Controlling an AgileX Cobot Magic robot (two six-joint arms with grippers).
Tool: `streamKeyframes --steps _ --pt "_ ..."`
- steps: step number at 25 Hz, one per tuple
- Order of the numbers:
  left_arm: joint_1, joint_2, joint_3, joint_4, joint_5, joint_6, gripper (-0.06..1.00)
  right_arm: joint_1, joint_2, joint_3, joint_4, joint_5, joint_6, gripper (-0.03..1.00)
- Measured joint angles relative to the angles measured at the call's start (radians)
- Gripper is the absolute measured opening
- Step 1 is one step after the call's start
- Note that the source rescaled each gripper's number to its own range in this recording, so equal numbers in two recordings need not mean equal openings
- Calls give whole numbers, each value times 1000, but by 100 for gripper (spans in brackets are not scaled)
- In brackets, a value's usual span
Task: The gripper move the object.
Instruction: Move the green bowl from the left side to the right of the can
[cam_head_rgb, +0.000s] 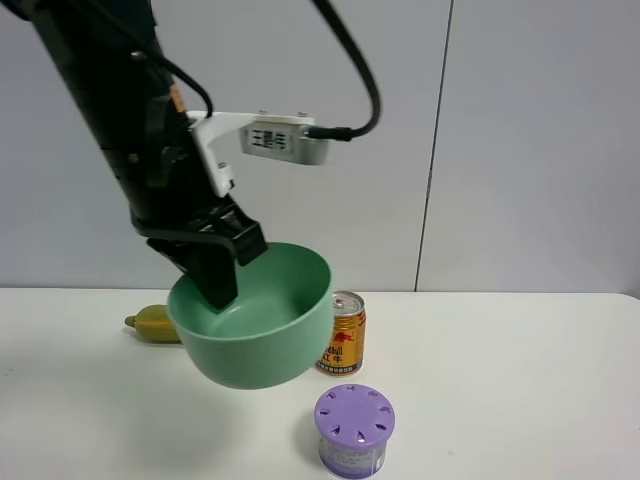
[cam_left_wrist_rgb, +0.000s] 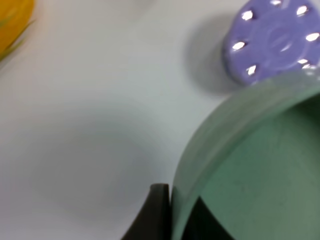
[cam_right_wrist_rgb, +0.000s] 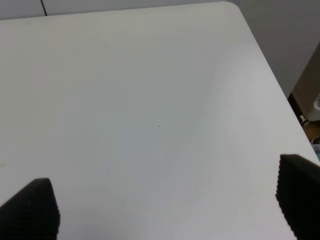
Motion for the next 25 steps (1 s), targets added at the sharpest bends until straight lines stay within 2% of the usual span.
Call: streamKeyframes --steps 5,16,25 --pt "-67 127 -177 20 40 1 0 0 0 0 0 0 0 100" --pt "-112 369 -551 29 99 52 0 0 0 0 0 0 0 100" --pt "-167 559 -729 -7 118 84 0 0 0 0 0 0 0 100"
